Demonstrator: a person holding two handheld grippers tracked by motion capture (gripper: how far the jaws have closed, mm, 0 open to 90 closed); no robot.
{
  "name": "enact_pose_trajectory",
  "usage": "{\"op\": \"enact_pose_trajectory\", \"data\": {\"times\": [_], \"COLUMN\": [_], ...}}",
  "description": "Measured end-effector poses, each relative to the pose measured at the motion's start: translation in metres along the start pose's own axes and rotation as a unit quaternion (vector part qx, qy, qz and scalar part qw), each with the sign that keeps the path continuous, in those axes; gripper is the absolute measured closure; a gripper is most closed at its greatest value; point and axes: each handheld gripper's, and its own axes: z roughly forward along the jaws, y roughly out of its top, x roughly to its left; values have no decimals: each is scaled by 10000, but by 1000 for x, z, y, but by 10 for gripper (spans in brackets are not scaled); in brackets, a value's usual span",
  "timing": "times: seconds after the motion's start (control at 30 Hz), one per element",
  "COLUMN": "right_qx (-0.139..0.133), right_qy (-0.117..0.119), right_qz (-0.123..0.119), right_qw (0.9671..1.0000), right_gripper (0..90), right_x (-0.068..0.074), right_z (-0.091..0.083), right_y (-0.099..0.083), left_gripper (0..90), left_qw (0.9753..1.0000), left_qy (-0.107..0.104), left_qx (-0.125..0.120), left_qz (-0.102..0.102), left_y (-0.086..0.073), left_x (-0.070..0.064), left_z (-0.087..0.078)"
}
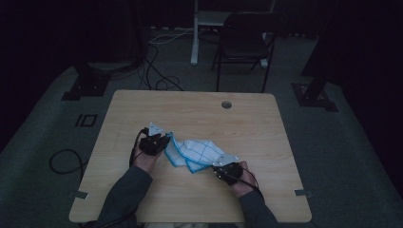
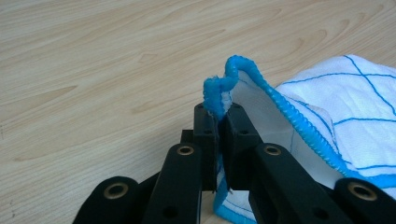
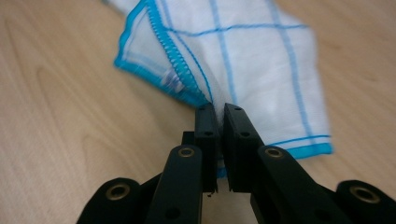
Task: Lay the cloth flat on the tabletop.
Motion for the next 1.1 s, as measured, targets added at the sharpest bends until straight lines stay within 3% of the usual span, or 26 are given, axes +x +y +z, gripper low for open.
{"op": "enact_pose_trajectory", "data": {"times": [0.43,0.93,1.1], "right_qx": [-428,-493,-416], "right_qy": [-462,-779,-810], "right_qz": [619,1059,1235], "right_qw": [9961,9901,9882], "right_gripper": [864,872,873], "right_x": [-42,-94,-110], "right_z": [-10,14,26], "right_y": [12,38,44], "left_gripper": [857,856,809], "left_qw": [9999,9994,9991], "left_qy": [28,211,272], "left_qx": [32,54,-6], "left_qz": [-125,-266,-322], "left_y": [-3,5,8], "left_x": [6,18,17], "left_z": [4,13,11]}}
